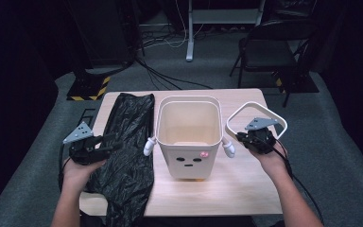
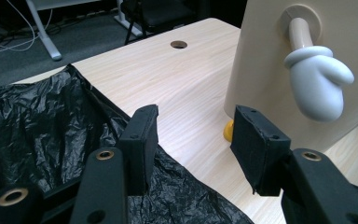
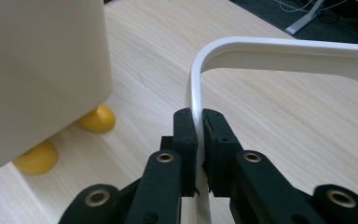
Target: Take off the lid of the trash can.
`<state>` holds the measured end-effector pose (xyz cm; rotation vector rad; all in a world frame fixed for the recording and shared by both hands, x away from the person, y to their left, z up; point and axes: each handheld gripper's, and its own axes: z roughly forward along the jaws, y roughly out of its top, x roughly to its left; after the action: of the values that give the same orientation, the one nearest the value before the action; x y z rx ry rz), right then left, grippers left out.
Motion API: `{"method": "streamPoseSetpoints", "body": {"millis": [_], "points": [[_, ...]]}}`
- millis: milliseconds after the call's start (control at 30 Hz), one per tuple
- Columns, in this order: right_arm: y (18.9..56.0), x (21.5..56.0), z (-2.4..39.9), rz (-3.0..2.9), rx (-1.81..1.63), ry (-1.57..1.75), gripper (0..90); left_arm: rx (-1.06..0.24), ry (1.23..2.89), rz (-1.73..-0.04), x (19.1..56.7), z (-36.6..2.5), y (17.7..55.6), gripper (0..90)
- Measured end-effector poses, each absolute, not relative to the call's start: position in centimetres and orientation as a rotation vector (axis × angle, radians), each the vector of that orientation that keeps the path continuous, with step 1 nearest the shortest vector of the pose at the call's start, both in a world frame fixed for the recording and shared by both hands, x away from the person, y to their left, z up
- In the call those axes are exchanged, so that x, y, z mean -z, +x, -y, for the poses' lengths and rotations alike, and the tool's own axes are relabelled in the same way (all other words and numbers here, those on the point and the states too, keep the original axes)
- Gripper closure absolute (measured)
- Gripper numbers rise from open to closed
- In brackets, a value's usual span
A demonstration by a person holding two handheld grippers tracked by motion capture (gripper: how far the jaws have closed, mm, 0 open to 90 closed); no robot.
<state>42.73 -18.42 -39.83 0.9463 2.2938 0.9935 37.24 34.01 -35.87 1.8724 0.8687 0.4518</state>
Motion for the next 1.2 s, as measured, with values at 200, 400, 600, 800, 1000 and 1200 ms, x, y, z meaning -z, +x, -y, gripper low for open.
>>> {"method": "streamPoseSetpoints", "body": {"millis": [200,400,600,800,1000,1200], "points": [[42.6,41.6,18.3,-2.287,-1.004,0.978,84.1,-0.449,1.873,-0.869,35.9,-33.9,37.3,50.1],[42.8,43.0,18.3,-2.287,-1.002,1.007,84.1,-0.449,1.876,-0.869,36.0,-33.8,37.3,50.1],[42.9,44.7,18.4,-2.286,-0.986,1.03,84.1,-0.443,1.884,-0.876,36.3,-33.8,37.5,50.1],[43.0,45.9,18.3,-2.297,-0.998,1.042,84.0,-0.441,1.884,-0.885,36.5,-33.7,37.6,50.1],[43.4,47.0,18.2,-2.306,-0.985,1.07,83.6,-0.44,1.888,-0.893,36.8,-33.8,37.7,49.7],[43.4,48.2,18.2,-2.344,-0.943,1.074,82.6,-0.441,1.892,-0.905,37.1,-33.8,37.8,48.0]]}}
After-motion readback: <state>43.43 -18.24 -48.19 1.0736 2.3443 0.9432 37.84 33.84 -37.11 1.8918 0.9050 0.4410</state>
